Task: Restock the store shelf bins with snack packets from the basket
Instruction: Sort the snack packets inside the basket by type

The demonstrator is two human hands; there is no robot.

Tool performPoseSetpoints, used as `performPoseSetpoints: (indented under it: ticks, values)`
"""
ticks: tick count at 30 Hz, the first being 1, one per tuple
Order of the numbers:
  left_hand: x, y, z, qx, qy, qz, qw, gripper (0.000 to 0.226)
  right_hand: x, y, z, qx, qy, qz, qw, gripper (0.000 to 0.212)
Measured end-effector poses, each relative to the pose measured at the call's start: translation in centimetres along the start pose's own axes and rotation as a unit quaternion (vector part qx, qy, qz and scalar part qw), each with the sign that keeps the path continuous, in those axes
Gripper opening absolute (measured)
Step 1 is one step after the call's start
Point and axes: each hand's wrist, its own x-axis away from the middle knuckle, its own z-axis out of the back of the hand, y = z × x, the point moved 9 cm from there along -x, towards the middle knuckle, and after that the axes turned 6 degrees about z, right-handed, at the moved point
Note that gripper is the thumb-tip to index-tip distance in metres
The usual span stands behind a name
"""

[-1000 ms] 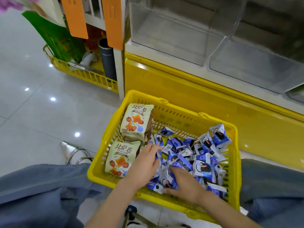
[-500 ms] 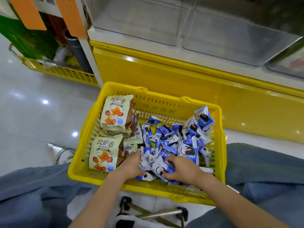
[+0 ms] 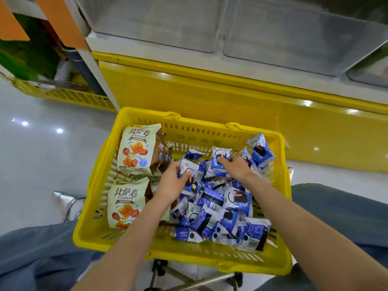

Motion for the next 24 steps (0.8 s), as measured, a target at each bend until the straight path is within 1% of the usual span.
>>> performPoseSetpoints:
  ticks: [1, 3, 4, 6, 8, 10, 11, 13, 15, 17, 19, 21, 22, 24]
  values:
    - [-0.7, 0.2, -0.6, 0.003, -0.009, 0.013, 1.000, 0.015, -0.3, 0.3, -0.3, 0.010, -0.005, -0.004, 1.000, 0.039]
    - [-1.9, 0.3, -2.0, 0.004, -0.041, 0.035, 0.999, 0.037, -0.7, 1.0, -0.8, -0.011, -0.021, -0.005, 1.000, 0.022]
    - [-2.2, 0.5, -2.7, 0.006, -0.058, 0.036, 0.998, 0.045, -0.8, 1.2, -0.8, -0.019, -0.019, 0.005, 1.000, 0.027]
    - [-2.5, 1.2, -3.5, -0.016, -0.066, 0.012, 0.998, 0.048, -0.1, 0.9, -0.1, 0.003, -0.010, 0.060, 0.998, 0.024]
    - [-2.2, 1.6, -3.7, -0.046, -0.046, -0.019, 0.998, 0.043, 1.3, 1.1, 0.7, 0.061, -0.008, 0.112, 0.992, 0.032]
    - [-1.1, 0.9, -4.5, -0.054, -0.053, -0.023, 0.997, 0.039, 3.1, 2.1, 0.6, 0.131, -0.042, 0.148, 0.979, 0.037]
    - [-0.3, 0.3, -5.3, -0.060, -0.071, -0.018, 0.995, 0.043, 4.0, 2.7, 0.3, 0.157, -0.062, 0.152, 0.974, 0.042]
    - [1.3, -1.2, -7.3, -0.064, -0.128, 0.010, 0.990, 0.057, 5.4, 3.6, -0.4, 0.187, -0.089, 0.153, 0.966, 0.055]
    - [2.5, -2.3, -8.4, -0.076, -0.154, 0.042, 0.984, 0.066, 6.1, 3.6, -1.2, 0.247, -0.097, 0.163, 0.950, 0.064]
    - [3.1, -2.7, -8.7, -0.096, -0.155, 0.059, 0.981, 0.062, 6.3, 3.5, -1.6, 0.338, -0.093, 0.163, 0.922, 0.067]
    - [3.7, -2.3, -8.8, -0.099, -0.153, 0.049, 0.982, 0.052, 6.5, 3.6, -1.3, 0.420, -0.078, 0.149, 0.892, 0.068]
    - [4.2, -1.9, -8.8, -0.090, -0.151, 0.035, 0.984, 0.048, 6.6, 3.5, -0.9, 0.470, -0.068, 0.146, 0.868, 0.069]
    - [4.4, -1.7, -8.7, -0.086, -0.153, 0.031, 0.984, 0.047, 6.6, 3.5, -0.8, 0.477, -0.071, 0.150, 0.863, 0.067]
    - [4.8, -1.5, -8.3, -0.080, -0.155, 0.022, 0.984, 0.045, 6.5, 3.4, -0.7, 0.465, -0.086, 0.154, 0.867, 0.064]
